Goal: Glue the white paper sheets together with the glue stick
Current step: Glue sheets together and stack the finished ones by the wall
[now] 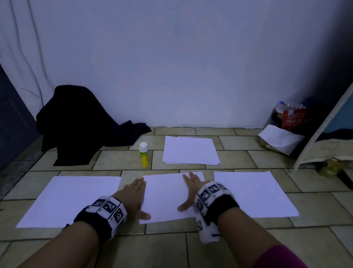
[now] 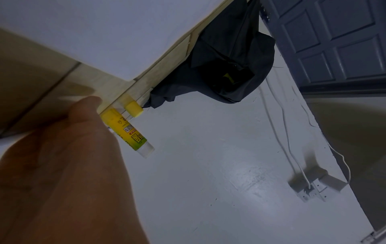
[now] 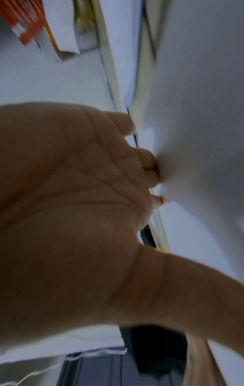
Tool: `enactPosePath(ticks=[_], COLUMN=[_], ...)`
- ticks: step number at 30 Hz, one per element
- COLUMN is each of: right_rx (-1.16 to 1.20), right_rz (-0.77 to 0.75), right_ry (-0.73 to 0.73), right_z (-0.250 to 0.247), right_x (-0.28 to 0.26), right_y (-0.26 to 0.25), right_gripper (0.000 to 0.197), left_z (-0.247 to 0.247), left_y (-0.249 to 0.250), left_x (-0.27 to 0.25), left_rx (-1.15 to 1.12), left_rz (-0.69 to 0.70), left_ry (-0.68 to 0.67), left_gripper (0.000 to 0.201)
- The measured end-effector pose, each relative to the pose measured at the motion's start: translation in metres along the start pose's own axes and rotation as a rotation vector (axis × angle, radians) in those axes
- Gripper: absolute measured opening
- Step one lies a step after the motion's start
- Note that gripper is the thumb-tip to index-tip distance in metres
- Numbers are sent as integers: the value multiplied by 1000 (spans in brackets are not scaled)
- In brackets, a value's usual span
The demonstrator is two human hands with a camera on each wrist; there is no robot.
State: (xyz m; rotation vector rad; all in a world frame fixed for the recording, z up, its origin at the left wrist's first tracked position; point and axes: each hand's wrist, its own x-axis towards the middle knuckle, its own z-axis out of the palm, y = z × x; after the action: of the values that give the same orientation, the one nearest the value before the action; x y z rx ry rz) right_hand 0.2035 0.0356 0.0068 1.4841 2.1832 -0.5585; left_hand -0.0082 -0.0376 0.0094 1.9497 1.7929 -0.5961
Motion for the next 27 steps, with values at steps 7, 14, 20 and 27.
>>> enactPosePath(ticks=[7, 14, 20, 27], right_rx=[-69, -53, -45, 166], right_rz=[73, 128, 85, -69], right_ry=[40, 186, 210, 191], right_z=[-3, -4, -4, 2], right_x=[-12, -26, -32, -27], right_y=[11, -12, -40, -68], right_gripper=[126, 78, 38, 55], left_z=[-4, -27, -5, -4], left_y=[0, 23, 51, 47], left_x=[-7, -18, -12, -18], left_rx=[93, 255, 62, 44], left_rz=[-27, -99, 78, -8], left_ry=[3, 235, 292, 317], left_gripper=[117, 76, 43, 58])
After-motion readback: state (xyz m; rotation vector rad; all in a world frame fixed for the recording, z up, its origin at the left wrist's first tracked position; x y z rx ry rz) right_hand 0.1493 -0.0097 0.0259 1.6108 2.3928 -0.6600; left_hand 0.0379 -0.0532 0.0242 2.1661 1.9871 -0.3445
